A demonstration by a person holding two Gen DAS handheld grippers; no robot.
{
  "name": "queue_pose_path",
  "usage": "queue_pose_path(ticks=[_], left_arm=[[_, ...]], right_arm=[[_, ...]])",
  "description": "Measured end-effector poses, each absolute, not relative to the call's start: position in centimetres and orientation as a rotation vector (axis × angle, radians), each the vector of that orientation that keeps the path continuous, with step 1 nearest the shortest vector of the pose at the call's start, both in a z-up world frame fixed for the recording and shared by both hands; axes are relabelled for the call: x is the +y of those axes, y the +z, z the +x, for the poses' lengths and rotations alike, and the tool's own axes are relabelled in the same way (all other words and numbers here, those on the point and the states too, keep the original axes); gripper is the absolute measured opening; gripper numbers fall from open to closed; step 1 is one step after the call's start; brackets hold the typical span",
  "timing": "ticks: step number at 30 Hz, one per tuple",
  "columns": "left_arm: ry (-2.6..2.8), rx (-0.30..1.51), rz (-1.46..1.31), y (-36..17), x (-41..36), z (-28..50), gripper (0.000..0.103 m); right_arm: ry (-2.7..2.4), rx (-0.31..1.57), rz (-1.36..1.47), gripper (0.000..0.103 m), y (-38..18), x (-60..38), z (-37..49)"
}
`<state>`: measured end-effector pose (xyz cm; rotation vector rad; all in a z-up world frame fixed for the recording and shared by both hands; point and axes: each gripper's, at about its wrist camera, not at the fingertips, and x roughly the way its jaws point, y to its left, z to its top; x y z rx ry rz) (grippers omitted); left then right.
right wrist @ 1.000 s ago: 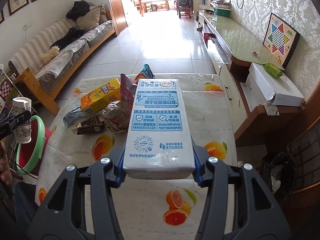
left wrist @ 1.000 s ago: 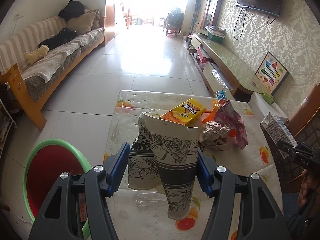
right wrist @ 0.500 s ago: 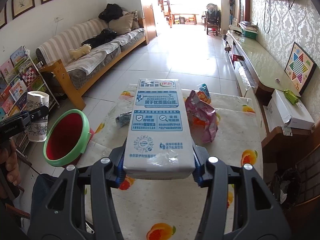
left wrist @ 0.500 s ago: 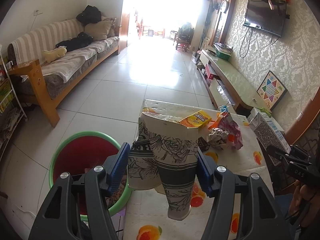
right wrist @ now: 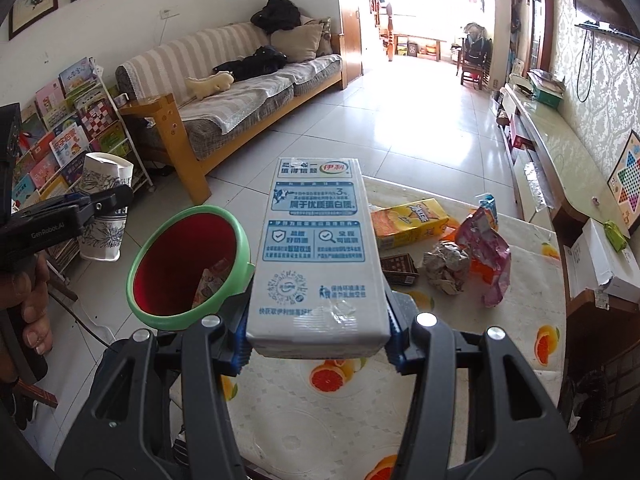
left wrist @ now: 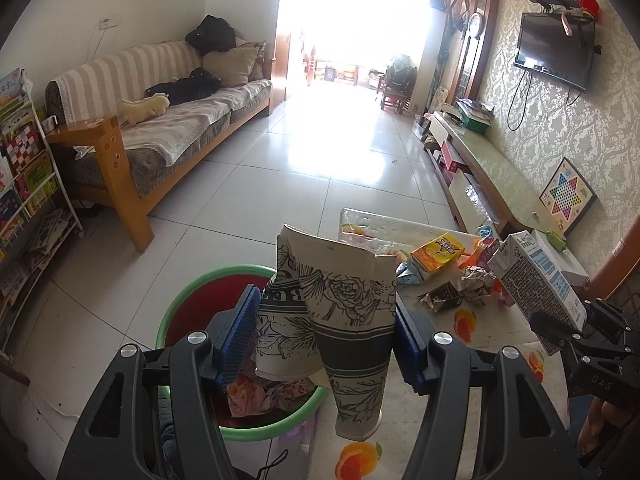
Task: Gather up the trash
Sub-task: 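Lift the paper cup and milk box and carry them over the red bin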
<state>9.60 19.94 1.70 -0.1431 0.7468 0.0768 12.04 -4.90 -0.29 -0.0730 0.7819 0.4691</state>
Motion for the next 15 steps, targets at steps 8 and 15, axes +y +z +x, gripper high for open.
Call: queue_pose_path(ticks=[8,15], left_arm=[[0.150,0.808,-0.165,-0.8,23.6,10.9,0.060],[0.172,0.832,-0.181,-2.0,25.6,11.8,0.062]], right_arm=[[0.532,0.783,-0.110,0.050,-0.2,-0.8,12.4],[0.577,0.792,-0.135,0.050,-0.5,2.8,13.0]])
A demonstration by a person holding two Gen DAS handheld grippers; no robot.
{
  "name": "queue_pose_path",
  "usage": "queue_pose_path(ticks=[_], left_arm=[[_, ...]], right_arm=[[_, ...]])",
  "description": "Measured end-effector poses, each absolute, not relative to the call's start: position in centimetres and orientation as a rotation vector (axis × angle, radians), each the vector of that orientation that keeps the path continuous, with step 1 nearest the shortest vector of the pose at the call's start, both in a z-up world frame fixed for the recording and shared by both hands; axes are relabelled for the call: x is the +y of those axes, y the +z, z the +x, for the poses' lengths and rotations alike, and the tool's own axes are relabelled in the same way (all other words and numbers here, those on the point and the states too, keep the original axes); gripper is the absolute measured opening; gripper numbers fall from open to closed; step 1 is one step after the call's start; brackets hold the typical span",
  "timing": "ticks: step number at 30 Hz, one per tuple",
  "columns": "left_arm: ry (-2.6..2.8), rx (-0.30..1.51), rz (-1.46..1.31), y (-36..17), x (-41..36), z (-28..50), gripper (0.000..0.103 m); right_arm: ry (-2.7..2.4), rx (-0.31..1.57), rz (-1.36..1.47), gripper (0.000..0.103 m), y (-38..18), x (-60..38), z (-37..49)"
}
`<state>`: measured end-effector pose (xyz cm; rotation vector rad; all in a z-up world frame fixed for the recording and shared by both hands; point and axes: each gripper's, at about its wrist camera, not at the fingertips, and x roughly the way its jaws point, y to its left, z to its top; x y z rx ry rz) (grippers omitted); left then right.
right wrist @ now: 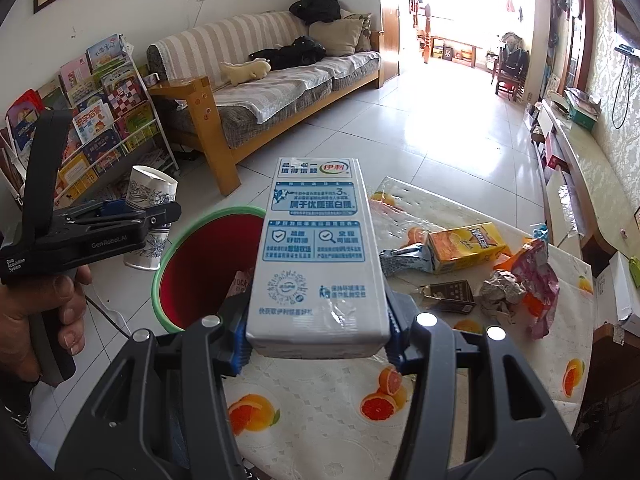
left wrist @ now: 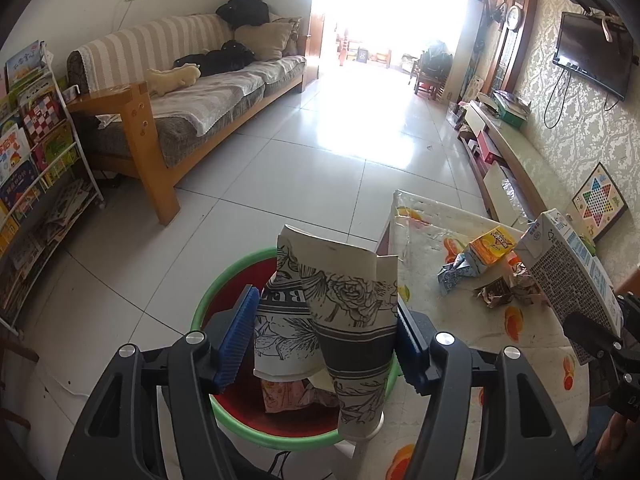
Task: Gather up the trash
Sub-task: 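Lift the paper cup and milk box and carry them over the red bin, then open the left tool to drop the cup while the right tool releases the milk box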
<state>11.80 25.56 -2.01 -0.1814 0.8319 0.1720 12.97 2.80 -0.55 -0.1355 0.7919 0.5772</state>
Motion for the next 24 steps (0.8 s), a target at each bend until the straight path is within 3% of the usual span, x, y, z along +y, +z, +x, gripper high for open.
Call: queue_pose_path(ticks=[2,4,7,24], left_arm=[[0.176,0.839,-0.184,-2.2,25.9,12.0,0.062],[0.182,0.831,-0.187,-2.3,26.3,11.9,0.077],[0.196,0.816,-0.199,-2.1,27.3,11.5,0.087],[0.285,0.761,-0.256,-1.5,30.9,9.1,0.093]], right_arm=[[0.591,0.796,-0.142,0.050,-0.8,3.9,13.2],[0.604,0.798,-0.147,0.050,-0.8,4.9,13.3],[0.625,0.803,-0.151,0.050,-1.0,6.4,13.6],[0.721,0.845,-0.186,0.050,-3.3,12.3,14.5]])
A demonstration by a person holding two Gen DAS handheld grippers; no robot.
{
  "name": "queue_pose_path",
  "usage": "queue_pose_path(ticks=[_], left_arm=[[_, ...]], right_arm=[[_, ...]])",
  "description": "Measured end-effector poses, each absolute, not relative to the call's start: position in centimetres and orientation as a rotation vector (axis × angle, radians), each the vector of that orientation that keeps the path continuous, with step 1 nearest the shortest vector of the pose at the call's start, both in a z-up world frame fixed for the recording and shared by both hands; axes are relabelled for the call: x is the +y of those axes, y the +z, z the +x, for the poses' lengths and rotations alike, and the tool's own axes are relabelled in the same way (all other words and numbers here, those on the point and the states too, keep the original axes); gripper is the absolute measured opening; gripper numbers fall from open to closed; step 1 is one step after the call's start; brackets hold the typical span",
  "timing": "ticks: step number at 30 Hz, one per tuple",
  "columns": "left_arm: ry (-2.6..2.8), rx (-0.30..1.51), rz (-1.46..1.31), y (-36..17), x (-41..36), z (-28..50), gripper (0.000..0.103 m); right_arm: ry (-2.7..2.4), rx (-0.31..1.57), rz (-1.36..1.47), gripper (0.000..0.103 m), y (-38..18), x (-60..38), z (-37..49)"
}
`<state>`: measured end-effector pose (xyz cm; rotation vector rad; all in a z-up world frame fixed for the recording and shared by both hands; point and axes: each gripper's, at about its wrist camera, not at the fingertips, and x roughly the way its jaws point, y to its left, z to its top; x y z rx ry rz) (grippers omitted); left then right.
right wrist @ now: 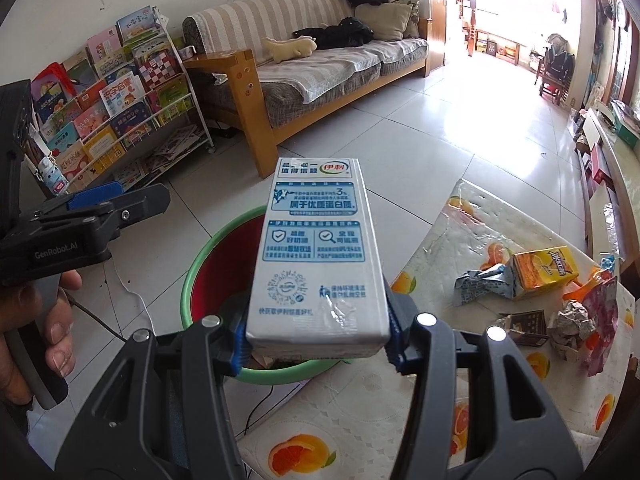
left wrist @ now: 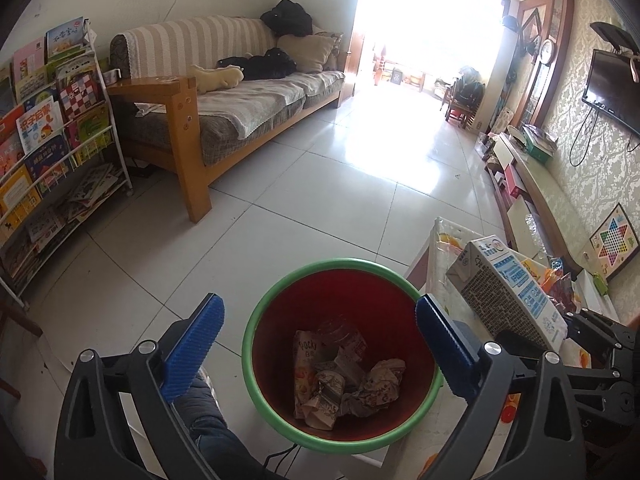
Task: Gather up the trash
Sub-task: 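Open the left tool to drop the cup while the right tool releases the milk box, then move both open tools back over the remaining trash on the table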
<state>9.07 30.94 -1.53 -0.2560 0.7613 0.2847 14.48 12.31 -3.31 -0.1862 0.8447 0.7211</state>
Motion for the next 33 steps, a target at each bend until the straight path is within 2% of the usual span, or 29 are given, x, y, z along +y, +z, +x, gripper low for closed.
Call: queue_pose_path(ticks=[9,10,11,13,24,33], left_arm=[[0.321,0.751,-0.305,-2.4,32.9,7.7,0.095],[0.326,0.752,-0.310,-2.5,33.2,7.6,0.095],[0.330,0.751,-0.314,-2.6,33.4,7.5,0.095],[0.339,0.749,-0.318,-2.6,33.8,7.3,0.095],[0.303,0.738,-0.300,-1.6,31.9,8.0,0.095],[0.188,0.746,-0.231,0.0,25.9,9.2,0.095]], right_arm=[[0.783,0.891,-0.253,0.051,-5.0,16.0,14.4],[0.779,0.891,-0.260,0.056,-5.1,16.2,14.3],[0.773,0.885,-0.264,0.068,-5.1,16.3,14.3],[0.759,0.872,-0.266,0.078,-5.0,16.3,14.1],[0.733,0.851,-0.239,0.080,-3.6,13.9,13.8],[0.636,0.820,-0.169,0.088,-2.1,6.8,13.0]])
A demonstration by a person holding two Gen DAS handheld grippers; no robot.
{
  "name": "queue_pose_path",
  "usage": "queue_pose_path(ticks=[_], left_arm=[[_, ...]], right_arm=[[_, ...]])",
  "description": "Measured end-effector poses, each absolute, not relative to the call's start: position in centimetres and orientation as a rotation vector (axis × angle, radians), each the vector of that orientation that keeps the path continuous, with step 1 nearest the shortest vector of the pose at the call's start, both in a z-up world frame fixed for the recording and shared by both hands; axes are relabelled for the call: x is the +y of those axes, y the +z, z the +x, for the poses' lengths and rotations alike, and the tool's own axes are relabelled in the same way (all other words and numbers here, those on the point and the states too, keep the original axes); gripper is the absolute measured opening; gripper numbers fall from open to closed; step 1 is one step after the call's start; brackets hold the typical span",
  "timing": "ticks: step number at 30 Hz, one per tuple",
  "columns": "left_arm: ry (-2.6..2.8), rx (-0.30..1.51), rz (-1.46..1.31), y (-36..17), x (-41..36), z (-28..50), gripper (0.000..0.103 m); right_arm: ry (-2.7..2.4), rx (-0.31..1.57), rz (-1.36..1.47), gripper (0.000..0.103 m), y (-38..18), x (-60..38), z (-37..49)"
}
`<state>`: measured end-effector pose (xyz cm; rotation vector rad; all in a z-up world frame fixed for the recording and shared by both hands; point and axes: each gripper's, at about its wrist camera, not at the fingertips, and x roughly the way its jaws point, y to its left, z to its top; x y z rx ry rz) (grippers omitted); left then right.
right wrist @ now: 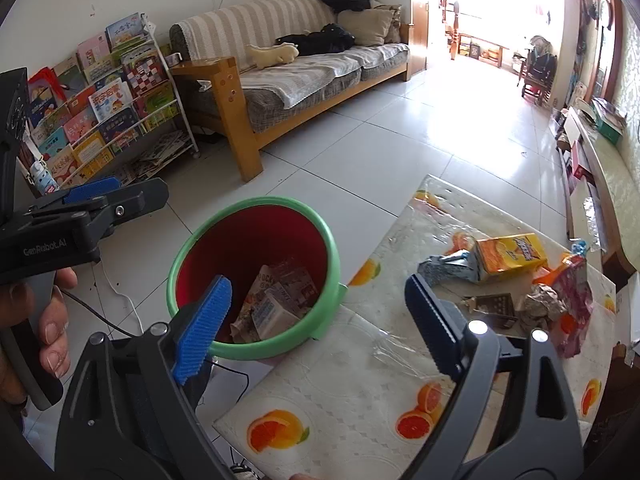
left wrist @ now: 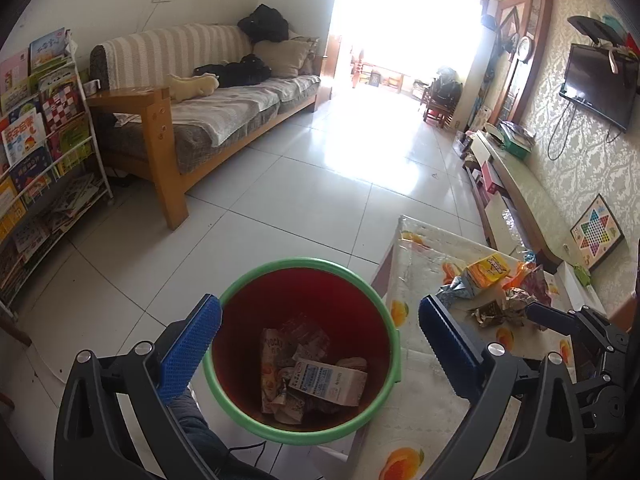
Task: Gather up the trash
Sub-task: 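Move both open tools back over the remaining trash on the table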
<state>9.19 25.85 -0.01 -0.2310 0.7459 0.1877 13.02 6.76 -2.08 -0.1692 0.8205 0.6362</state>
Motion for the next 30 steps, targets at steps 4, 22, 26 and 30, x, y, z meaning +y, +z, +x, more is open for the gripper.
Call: queue_pose_path(ticks=[4,22,26,30], left_arm=[[0.111,0.761,-0.190,0.3,21.8,10.0,0.095],[-0.159,0.865,-0.058,-1.9,6.4,16.7,0.095],[-0.181,0.899,-0.030,-3.5,4.5,18.7,0.095],[-0.187,0.944,-0.007,-5.6,3.3,21.0,0.095]], right_arm=[[0.568,0.825,-0.133,0.089,-2.1,2.4,13.0],[0.272,0.831,-0.002,0.095,-3.2,-15.5,15.7],[0.230,0.838,0.014,0.095,-4.0,-18.0,17.6],[0.201,0.851,0.030,0.095,-5.0,-19.9,19.9]])
